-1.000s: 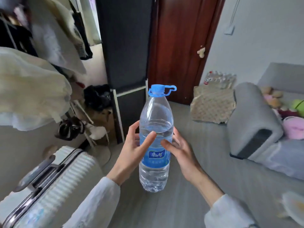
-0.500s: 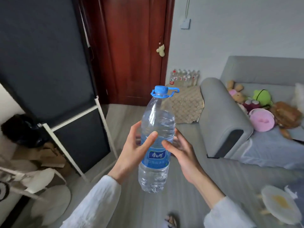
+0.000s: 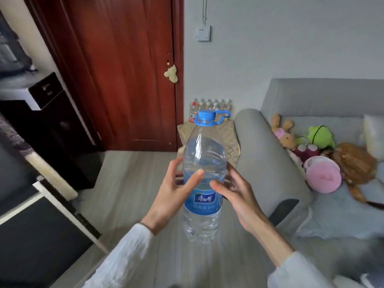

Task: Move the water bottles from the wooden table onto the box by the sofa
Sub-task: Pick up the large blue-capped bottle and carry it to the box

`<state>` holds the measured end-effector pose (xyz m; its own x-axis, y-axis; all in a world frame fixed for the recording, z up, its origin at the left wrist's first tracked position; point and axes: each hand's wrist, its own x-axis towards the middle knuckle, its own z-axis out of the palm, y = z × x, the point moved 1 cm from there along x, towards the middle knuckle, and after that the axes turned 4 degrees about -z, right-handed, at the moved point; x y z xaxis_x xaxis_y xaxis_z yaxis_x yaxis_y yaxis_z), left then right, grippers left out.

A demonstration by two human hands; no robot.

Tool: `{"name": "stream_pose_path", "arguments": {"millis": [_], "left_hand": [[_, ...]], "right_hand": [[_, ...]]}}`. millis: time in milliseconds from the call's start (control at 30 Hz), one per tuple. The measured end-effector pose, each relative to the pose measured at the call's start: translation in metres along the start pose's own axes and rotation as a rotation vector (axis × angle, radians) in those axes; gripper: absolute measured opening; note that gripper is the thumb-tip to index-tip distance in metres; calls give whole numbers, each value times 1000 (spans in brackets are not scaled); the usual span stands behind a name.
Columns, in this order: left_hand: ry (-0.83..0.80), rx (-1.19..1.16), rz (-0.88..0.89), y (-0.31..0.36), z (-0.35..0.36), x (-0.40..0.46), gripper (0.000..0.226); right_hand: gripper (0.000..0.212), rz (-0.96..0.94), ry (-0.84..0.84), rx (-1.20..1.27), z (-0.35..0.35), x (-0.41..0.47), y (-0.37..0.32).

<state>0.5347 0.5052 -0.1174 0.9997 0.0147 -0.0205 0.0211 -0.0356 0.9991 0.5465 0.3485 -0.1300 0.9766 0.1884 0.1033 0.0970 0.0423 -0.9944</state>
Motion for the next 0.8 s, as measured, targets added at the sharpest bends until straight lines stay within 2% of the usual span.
{"name": "stream_pose_path", "arguments": {"millis": [233,367,467,800], "left_hand": [[-65,-20,-24,-26,34,179,44],[-87,-37,-27,-20,48,297,60],[-124,-44,-30,-14,62,373,58],[-161,-59,-134,-55,110,562,55]], "right_hand": [[48,16,54,-37,-61,153,36],[55,13,103,-69,-97,261,42],[59,13,133,-84,-125,328,44],[57,156,93,-82,-212,501,96]]}}
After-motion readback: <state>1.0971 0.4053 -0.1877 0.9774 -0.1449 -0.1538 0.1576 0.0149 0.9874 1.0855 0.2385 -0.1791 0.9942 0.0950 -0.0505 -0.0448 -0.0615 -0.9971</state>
